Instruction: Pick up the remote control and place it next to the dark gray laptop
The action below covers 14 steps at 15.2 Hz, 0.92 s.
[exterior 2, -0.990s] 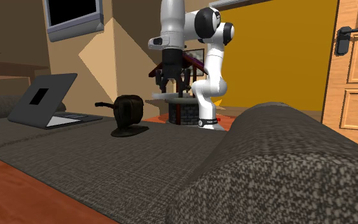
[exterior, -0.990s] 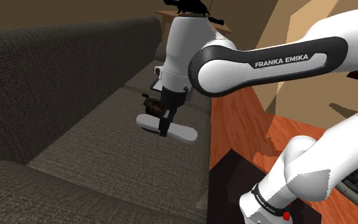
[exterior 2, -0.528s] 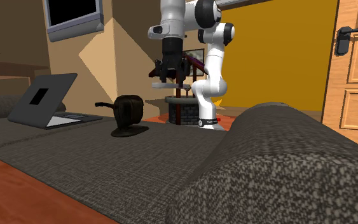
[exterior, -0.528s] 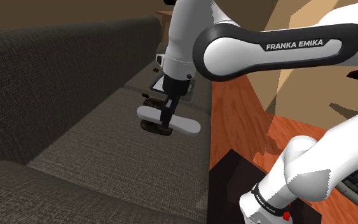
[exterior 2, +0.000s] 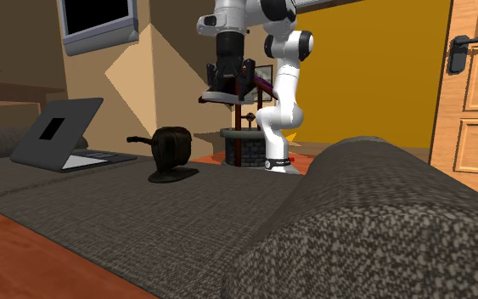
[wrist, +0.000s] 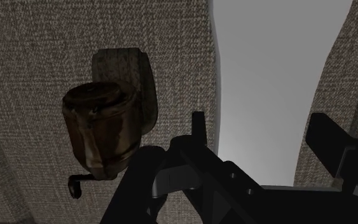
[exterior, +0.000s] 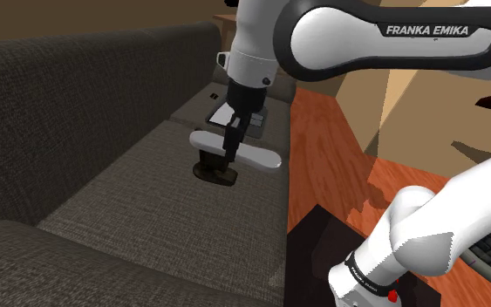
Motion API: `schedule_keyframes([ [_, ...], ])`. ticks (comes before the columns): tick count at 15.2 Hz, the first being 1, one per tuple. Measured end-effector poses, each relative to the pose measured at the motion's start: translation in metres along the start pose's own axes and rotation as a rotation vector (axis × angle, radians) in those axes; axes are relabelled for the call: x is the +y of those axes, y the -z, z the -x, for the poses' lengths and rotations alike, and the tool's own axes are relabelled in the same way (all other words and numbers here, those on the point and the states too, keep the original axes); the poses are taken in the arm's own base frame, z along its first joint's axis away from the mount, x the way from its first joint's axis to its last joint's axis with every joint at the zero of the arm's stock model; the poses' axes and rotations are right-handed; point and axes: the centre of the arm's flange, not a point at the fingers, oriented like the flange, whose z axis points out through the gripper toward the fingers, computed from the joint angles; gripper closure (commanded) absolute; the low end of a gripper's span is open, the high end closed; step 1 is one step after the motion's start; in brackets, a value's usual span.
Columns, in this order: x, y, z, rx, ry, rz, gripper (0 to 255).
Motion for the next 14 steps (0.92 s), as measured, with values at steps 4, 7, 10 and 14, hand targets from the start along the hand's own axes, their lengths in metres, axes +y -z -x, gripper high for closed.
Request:
schedule_keyframes([
  [4,-0.001,0.021,0.0,0.0,0.0,0.0,255],
  [7,0.001,0.036,0.0,0.0,0.0,0.0,255],
  [10,0.0,0.054,-0.001,0.0,0.0,0.0,255],
  [14,0.001,0.073,-0.001,0.0,0.0,0.0,255],
])
